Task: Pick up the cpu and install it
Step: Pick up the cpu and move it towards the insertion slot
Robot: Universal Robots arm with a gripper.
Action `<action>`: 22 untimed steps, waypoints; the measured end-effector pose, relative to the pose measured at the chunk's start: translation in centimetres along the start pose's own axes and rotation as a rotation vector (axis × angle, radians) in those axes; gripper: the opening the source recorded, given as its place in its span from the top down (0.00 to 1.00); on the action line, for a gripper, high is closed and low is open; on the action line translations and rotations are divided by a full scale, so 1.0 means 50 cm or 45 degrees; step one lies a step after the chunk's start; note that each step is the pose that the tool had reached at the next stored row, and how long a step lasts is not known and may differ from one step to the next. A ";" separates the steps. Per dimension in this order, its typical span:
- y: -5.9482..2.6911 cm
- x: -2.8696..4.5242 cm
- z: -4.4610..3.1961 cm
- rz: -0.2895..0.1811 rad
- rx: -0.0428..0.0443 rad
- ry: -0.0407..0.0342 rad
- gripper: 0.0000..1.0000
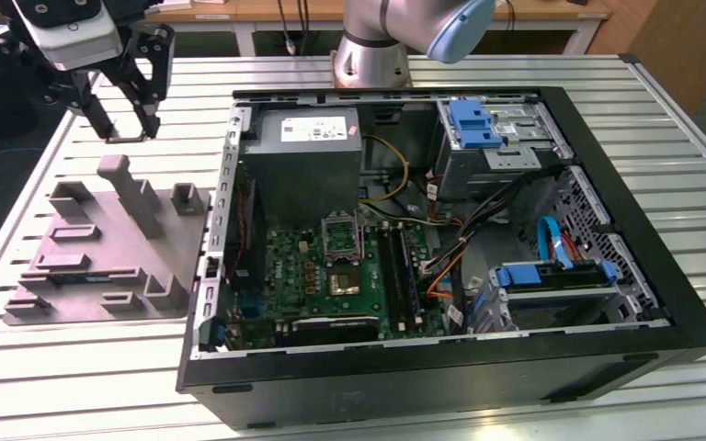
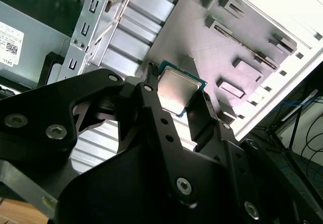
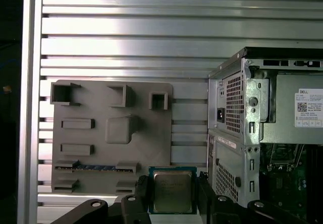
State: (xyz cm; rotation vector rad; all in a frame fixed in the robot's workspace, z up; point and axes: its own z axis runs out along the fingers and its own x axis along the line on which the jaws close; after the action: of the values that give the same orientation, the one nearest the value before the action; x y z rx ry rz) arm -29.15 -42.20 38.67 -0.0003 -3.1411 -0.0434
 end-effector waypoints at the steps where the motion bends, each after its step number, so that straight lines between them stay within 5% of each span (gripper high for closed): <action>1: 0.000 0.000 0.000 0.000 0.000 -0.0001 0.53; 22: 0.000 -0.019 0.000 0.000 0.000 -0.0001 0.53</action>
State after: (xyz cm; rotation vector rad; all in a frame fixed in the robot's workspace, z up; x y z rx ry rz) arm -28.18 -42.20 38.66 -0.0003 -3.1412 -0.0435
